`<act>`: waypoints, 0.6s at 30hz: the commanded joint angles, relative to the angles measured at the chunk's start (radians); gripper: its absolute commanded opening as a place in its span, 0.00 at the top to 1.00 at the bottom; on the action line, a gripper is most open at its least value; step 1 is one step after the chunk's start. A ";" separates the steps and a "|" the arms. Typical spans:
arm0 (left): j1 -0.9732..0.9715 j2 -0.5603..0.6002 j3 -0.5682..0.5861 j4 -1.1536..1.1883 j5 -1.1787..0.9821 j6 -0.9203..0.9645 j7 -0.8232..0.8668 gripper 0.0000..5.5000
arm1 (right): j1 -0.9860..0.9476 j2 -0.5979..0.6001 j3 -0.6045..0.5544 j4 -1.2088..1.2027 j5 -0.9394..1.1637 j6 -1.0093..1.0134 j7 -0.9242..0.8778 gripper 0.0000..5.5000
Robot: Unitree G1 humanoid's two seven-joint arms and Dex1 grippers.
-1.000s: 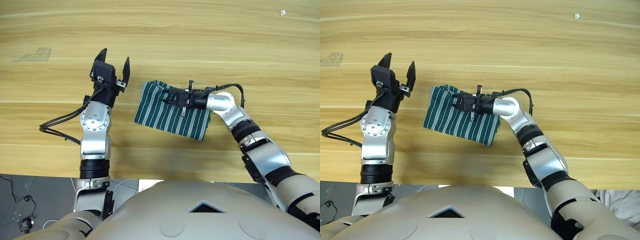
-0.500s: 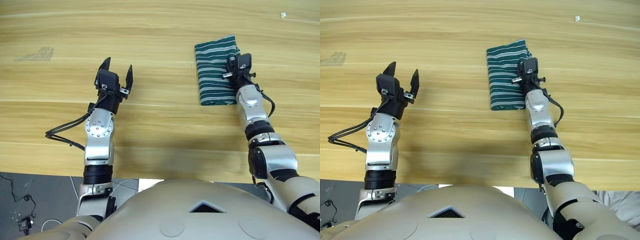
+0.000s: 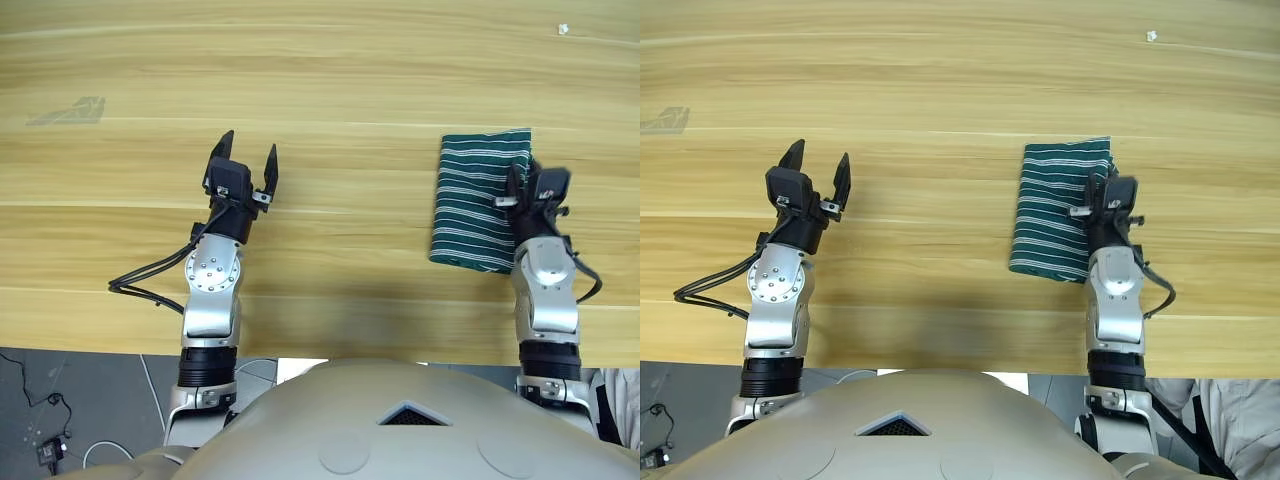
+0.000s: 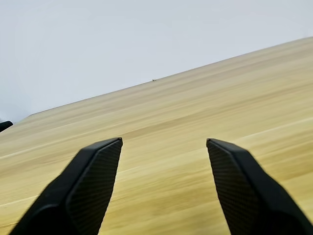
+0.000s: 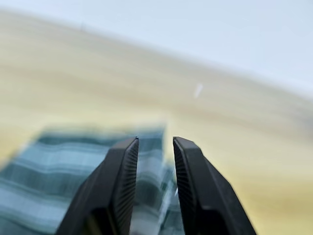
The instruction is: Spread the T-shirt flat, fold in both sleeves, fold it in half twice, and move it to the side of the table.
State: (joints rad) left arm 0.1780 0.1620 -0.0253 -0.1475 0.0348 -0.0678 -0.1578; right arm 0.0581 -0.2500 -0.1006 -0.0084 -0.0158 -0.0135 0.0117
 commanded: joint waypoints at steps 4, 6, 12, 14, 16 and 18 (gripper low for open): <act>-0.019 -0.051 -0.034 -0.005 0.007 -0.003 0.033 0.42 | -0.127 0.038 -0.006 -0.026 0.041 -0.230 0.020 0.76; -0.049 -0.070 -0.027 -0.025 0.007 -0.009 0.057 0.42 | -0.144 0.071 0.006 -0.037 0.068 -0.340 0.036 0.76; -0.130 -0.144 -0.049 0.001 0.026 -0.086 0.124 0.42 | -0.158 0.201 0.107 0.210 0.069 -0.583 0.078 0.76; -0.107 -0.140 -0.058 0.023 0.039 -0.154 0.123 0.42 | -0.162 0.216 0.113 0.267 0.085 -0.631 0.099 0.76; -0.081 -0.126 -0.049 0.057 0.024 -0.198 0.107 0.42 | -0.165 0.225 0.116 0.307 0.089 -0.646 0.112 0.76; -0.076 -0.112 -0.029 0.083 0.012 -0.223 0.101 0.42 | -0.174 0.234 0.114 0.338 0.081 -0.657 0.109 0.76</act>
State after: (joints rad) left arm 0.0911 0.0334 -0.0740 -0.0912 0.0573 -0.2729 -0.0519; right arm -0.1011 -0.0291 0.0125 0.2990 0.0575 -0.6579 0.1145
